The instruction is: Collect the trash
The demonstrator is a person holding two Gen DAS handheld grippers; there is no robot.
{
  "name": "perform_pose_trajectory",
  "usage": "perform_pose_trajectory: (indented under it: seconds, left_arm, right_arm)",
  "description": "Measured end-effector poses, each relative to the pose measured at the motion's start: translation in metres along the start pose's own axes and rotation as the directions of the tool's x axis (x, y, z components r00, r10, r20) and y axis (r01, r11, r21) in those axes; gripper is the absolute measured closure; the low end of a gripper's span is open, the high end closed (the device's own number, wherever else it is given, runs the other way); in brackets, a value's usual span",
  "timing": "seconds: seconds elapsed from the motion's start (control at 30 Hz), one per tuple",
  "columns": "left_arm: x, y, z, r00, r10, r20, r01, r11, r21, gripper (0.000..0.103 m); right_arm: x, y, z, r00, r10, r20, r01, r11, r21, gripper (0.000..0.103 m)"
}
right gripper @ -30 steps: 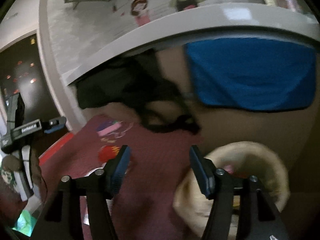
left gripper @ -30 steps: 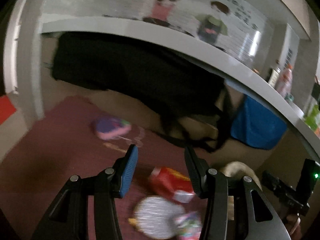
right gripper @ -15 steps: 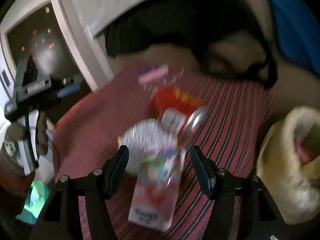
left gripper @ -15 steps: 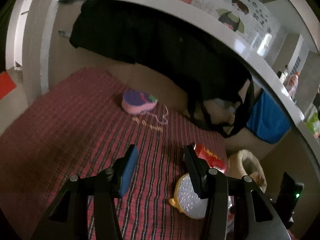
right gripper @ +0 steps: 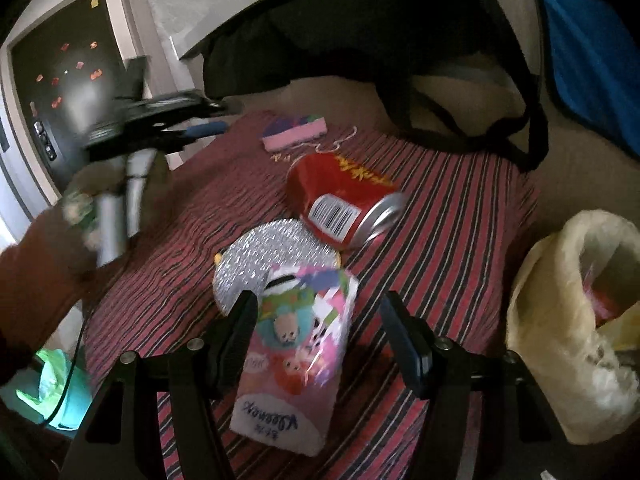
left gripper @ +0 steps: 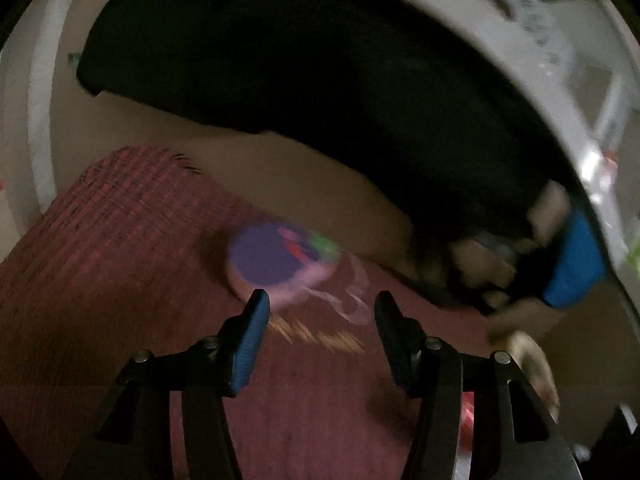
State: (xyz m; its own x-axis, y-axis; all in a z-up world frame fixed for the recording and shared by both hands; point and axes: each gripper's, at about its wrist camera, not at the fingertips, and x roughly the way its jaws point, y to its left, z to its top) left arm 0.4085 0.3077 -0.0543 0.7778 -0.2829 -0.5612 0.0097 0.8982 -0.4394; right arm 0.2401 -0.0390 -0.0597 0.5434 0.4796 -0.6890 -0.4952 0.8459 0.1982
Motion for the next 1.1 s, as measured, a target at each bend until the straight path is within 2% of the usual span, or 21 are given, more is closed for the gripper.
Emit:
perform_pose_trajectory:
  seconds: [0.07, 0.2, 0.27, 0.33, 0.4, 0.47, 0.6, 0.7, 0.87, 1.0, 1.03, 1.07, 1.1]
  left_arm:
    - [0.021, 0.021, 0.015, 1.0, 0.017, -0.005, -0.017, 0.998, -0.066, 0.047]
    - [0.069, 0.069, 0.037, 0.998, -0.007, -0.068, -0.01, 0.971, -0.239, 0.047]
    - [0.082, 0.081, 0.041, 0.997, -0.023, -0.08, 0.0, 0.963, -0.27, 0.047]
    - [0.091, 0.085, 0.043, 0.993, -0.075, -0.088, 0.048, 0.959, -0.279, 0.047]
    - [0.096, 0.081, 0.043, 0.986, -0.13, -0.103, 0.1, 0.961, -0.257, 0.047]
    - [0.097, 0.073, 0.04, 0.981, -0.144, -0.13, 0.114, 0.97, -0.214, 0.047]
    - [0.092, 0.039, 0.028, 0.981, -0.082, -0.177, 0.074, 0.996, -0.049, 0.047]
    - [0.077, 0.016, 0.015, 0.987, 0.007, -0.159, 0.001, 0.999, 0.049, 0.048]
    - [0.047, -0.003, 0.002, 0.987, 0.068, -0.142, -0.062, 0.997, 0.051, 0.068]
    - [0.007, -0.014, -0.013, 0.99, 0.086, -0.112, -0.078, 0.994, 0.071, 0.075]
    - [-0.003, -0.018, -0.02, 0.991, 0.091, -0.102, -0.083, 0.993, 0.082, 0.095]
    - [-0.012, -0.022, -0.026, 0.991, 0.096, -0.095, -0.087, 0.992, 0.09, 0.101]
    - [-0.024, -0.025, -0.033, 0.991, 0.098, -0.09, -0.09, 0.992, 0.09, 0.101]
  right_arm:
    - [0.002, -0.007, 0.003, 1.0, -0.009, 0.001, 0.009, 1.0, 0.017, 0.042]
    - [0.007, -0.019, 0.007, 1.0, -0.028, -0.014, 0.028, 0.998, 0.05, 0.042]
    - [0.011, -0.025, 0.009, 0.999, -0.038, -0.022, 0.039, 0.997, 0.062, 0.042]
    - [0.015, -0.03, 0.009, 0.998, -0.046, -0.032, 0.049, 0.996, 0.073, 0.042]
    - [0.019, -0.035, 0.01, 0.998, -0.042, -0.037, 0.045, 0.995, 0.09, 0.042]
    - [0.022, -0.039, 0.01, 0.999, -0.03, -0.042, 0.034, 0.994, 0.103, 0.042]
    - [0.025, -0.039, 0.011, 0.999, -0.013, -0.036, 0.017, 0.993, 0.118, 0.042]
    - [0.023, -0.034, 0.009, 1.0, -0.003, -0.028, 0.007, 0.993, 0.115, 0.042]
    - [0.015, -0.026, 0.01, 1.0, -0.001, -0.017, 0.003, 0.997, 0.082, 0.042]
    - [0.009, -0.017, 0.022, 1.0, 0.004, -0.001, -0.004, 1.0, 0.026, 0.041]
    - [0.01, -0.014, 0.028, 1.0, 0.004, -0.003, -0.004, 1.0, -0.002, 0.04]
    - [0.012, -0.011, 0.033, 1.0, 0.003, -0.004, -0.003, 1.0, -0.023, 0.039]
    - [0.014, -0.009, 0.038, 1.0, 0.001, -0.007, -0.001, 0.999, -0.038, 0.039]
